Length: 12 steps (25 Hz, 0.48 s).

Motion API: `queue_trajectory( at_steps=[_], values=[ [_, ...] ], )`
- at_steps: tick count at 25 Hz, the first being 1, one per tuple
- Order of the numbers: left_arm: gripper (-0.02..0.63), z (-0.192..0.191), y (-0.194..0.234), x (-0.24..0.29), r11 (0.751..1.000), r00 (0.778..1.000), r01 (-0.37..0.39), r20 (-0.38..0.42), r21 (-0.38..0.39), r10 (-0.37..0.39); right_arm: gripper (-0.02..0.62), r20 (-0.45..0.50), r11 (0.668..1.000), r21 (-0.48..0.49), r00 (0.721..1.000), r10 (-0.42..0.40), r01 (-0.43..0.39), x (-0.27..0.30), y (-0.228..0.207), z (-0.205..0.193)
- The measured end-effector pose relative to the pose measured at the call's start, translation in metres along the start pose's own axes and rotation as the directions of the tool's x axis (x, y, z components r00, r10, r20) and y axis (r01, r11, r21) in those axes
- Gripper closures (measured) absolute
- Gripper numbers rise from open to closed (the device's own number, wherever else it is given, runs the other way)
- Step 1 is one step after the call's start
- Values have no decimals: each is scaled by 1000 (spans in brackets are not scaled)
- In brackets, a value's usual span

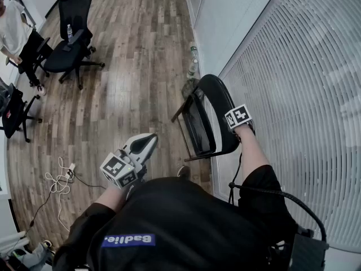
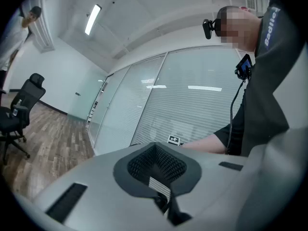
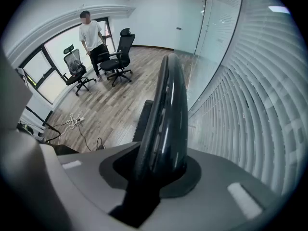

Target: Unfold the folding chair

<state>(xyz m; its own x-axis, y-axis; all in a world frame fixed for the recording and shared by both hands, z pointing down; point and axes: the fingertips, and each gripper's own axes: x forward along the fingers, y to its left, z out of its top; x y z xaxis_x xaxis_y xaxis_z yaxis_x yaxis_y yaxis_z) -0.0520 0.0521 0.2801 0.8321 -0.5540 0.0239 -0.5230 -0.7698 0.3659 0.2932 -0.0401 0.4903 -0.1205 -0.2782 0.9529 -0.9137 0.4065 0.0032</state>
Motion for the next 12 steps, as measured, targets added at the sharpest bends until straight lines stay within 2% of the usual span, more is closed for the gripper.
queue_trajectory(
  at_steps=[4, 12],
  values=[
    [600, -5, 5, 0, 1000, 1000, -5, -7, -18, 5, 500, 3, 1000, -1, 1000, 1, -1, 3, 0, 4],
    [600, -7, 3, -2, 1000, 1000, -4, -10, -3, 4, 500, 4, 1000, -2, 1000, 1, -1, 4, 2, 1]
  ],
)
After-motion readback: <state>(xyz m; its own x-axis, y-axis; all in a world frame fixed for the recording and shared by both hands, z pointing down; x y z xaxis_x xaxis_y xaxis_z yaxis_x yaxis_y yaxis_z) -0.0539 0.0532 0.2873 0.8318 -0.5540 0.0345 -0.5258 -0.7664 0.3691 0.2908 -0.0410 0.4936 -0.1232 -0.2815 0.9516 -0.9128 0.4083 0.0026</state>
